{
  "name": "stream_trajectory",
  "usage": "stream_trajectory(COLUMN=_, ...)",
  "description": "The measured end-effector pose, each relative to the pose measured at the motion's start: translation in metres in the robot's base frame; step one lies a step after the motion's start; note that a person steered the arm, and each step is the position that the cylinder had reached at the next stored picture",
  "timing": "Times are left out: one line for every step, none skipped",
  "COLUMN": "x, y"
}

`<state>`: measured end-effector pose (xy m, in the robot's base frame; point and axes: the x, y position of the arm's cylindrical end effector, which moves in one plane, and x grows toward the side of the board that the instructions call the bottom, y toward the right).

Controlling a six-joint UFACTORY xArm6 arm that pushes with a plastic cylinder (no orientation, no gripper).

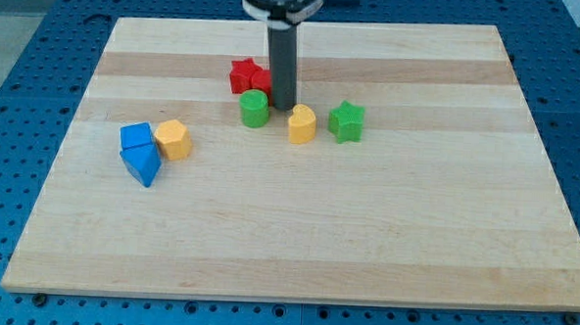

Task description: Move the yellow heart towards center

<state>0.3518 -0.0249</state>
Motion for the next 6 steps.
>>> stream_trajectory(x=-0.01, y=0.022)
stream_trajectory(x=0.0, y=0.04)
stream_trajectory(x=0.02, y=0.041)
stream_trajectory(x=0.047, y=0.035)
stream_trajectory(x=0.069, y=0.014)
stream_trajectory(x=0.082, y=-0.007)
